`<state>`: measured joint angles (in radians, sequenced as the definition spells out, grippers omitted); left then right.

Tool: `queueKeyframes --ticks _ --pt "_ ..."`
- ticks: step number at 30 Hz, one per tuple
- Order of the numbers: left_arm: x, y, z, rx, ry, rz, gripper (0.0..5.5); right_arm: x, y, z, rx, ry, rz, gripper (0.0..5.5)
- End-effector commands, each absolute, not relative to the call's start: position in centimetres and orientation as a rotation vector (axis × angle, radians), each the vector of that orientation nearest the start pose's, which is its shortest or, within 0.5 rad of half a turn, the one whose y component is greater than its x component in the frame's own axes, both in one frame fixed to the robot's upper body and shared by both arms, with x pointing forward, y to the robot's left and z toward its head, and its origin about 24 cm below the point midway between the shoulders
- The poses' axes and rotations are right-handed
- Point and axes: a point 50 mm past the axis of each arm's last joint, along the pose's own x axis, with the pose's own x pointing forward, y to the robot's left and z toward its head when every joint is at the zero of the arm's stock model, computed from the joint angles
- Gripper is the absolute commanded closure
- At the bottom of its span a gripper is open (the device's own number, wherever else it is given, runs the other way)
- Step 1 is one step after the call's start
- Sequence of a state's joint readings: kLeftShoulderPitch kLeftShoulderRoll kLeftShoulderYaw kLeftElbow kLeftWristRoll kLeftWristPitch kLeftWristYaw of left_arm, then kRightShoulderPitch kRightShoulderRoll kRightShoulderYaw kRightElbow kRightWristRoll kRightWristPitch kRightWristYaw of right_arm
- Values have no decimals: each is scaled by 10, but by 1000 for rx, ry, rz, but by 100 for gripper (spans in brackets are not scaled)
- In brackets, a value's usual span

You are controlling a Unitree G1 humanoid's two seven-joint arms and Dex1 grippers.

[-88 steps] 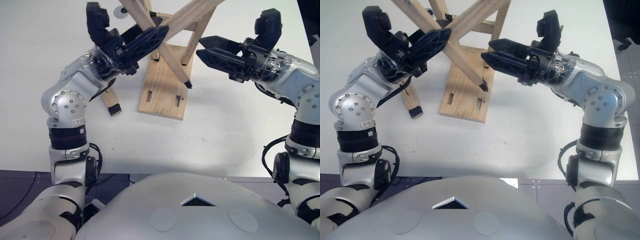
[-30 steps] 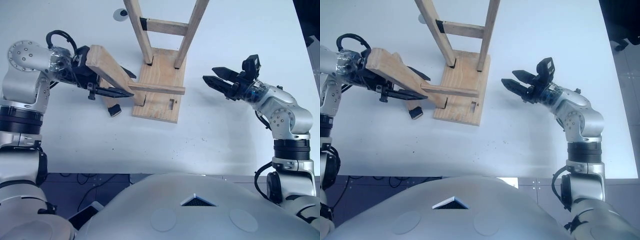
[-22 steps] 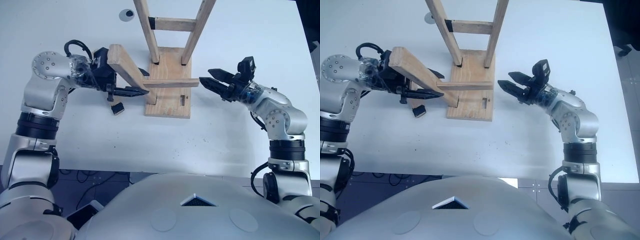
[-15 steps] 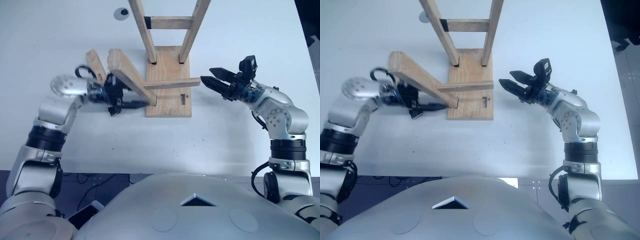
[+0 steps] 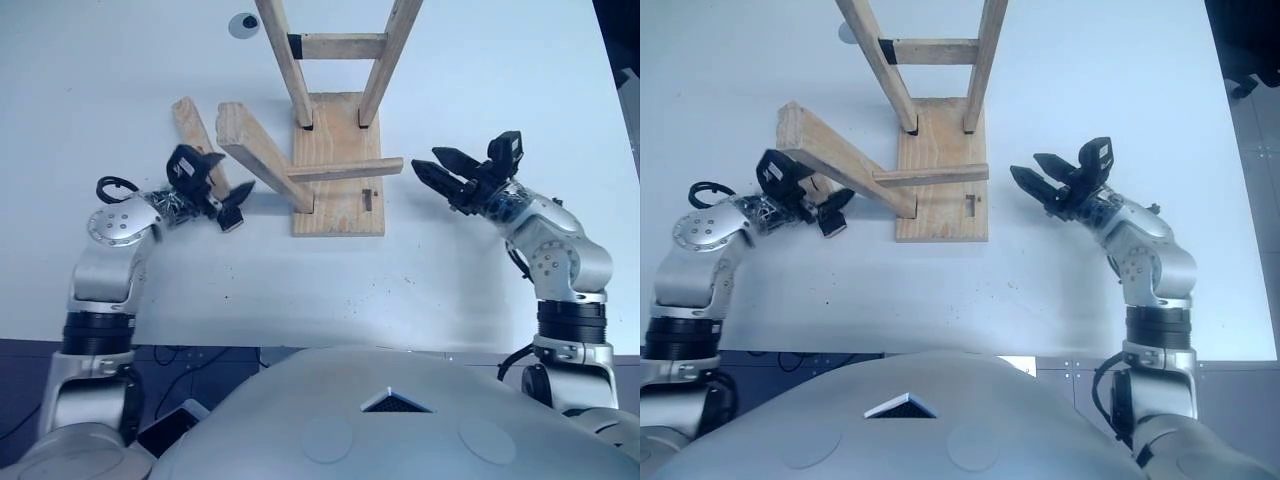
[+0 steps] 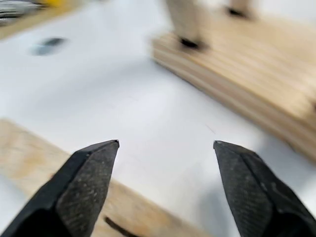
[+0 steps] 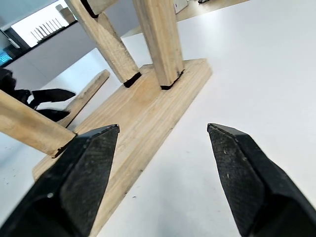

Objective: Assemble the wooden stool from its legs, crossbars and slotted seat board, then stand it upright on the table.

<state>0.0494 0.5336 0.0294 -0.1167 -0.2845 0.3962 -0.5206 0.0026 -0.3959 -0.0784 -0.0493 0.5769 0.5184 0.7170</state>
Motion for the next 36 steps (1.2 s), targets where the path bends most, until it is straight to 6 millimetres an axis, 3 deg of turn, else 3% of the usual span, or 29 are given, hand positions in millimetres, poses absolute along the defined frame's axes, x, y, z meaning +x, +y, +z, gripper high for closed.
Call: queueKeyframes --ticks 1,8,16,21,30,36 --pt "244 223 58 109 375 -267 198 234 -191 41 328 320 682 221" --pt "245 220 61 37 407 -35 198 232 -185 36 341 310 657 221" --pt "231 228 47 -32 526 101 198 229 -186 30 346 307 629 221" --pt "227 223 39 -83 592 96 198 231 -185 28 337 314 620 221" --pt "231 232 36 -79 660 62 198 226 -172 17 370 303 572 221" --pt "229 246 40 -93 756 4 283 219 -162 8 408 295 526 221"
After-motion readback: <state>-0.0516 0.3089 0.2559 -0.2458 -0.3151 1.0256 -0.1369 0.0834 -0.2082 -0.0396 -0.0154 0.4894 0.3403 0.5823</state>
